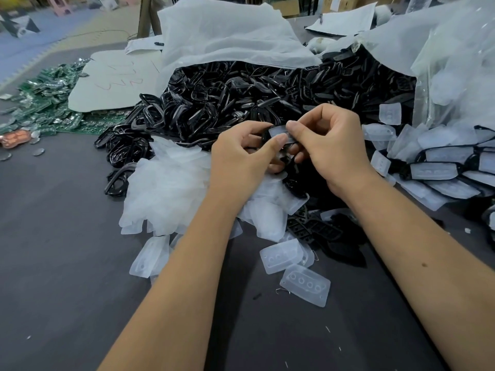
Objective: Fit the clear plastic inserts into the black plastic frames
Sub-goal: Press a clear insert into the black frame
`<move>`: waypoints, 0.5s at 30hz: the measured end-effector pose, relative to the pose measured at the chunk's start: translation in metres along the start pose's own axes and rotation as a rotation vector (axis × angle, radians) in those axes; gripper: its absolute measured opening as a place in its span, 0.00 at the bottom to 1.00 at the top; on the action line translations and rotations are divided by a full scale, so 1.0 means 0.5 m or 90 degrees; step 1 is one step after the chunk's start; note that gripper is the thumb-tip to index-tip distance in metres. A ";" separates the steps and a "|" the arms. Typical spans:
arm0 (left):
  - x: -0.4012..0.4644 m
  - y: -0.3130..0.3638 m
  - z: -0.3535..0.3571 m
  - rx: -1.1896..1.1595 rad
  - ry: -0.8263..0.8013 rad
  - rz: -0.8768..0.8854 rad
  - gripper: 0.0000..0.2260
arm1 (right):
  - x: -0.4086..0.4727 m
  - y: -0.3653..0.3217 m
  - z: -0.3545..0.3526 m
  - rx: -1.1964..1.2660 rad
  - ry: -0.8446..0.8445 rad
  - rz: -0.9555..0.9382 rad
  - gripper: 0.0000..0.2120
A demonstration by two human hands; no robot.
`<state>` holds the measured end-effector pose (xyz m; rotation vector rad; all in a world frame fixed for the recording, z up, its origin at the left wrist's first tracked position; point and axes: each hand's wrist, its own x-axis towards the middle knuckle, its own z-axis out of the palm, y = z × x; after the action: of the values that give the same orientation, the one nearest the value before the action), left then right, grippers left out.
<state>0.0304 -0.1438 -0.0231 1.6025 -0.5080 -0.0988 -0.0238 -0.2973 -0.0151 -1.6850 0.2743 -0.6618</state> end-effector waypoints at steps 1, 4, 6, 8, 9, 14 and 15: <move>0.000 0.000 0.000 -0.010 -0.011 -0.003 0.13 | 0.000 0.002 0.001 -0.004 0.000 0.000 0.07; 0.001 0.001 -0.002 -0.033 -0.044 -0.005 0.13 | 0.000 0.006 0.003 -0.014 -0.002 -0.007 0.08; 0.001 0.001 -0.001 -0.041 -0.061 -0.005 0.14 | 0.000 0.007 0.003 -0.016 -0.001 -0.009 0.07; 0.003 0.000 0.000 -0.051 -0.063 -0.011 0.16 | 0.001 0.009 0.003 -0.021 -0.002 -0.013 0.07; 0.004 -0.001 0.000 -0.057 -0.060 -0.014 0.17 | 0.001 0.010 0.003 -0.023 -0.003 -0.018 0.07; 0.006 -0.003 -0.004 -0.069 -0.054 -0.015 0.19 | -0.001 0.009 0.003 -0.023 -0.007 -0.044 0.07; 0.006 -0.004 -0.004 -0.069 -0.054 -0.015 0.19 | -0.001 0.009 0.003 -0.022 -0.006 -0.049 0.07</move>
<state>0.0341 -0.1431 -0.0239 1.5026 -0.5398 -0.2095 -0.0225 -0.2969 -0.0197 -1.7378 0.2155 -0.7093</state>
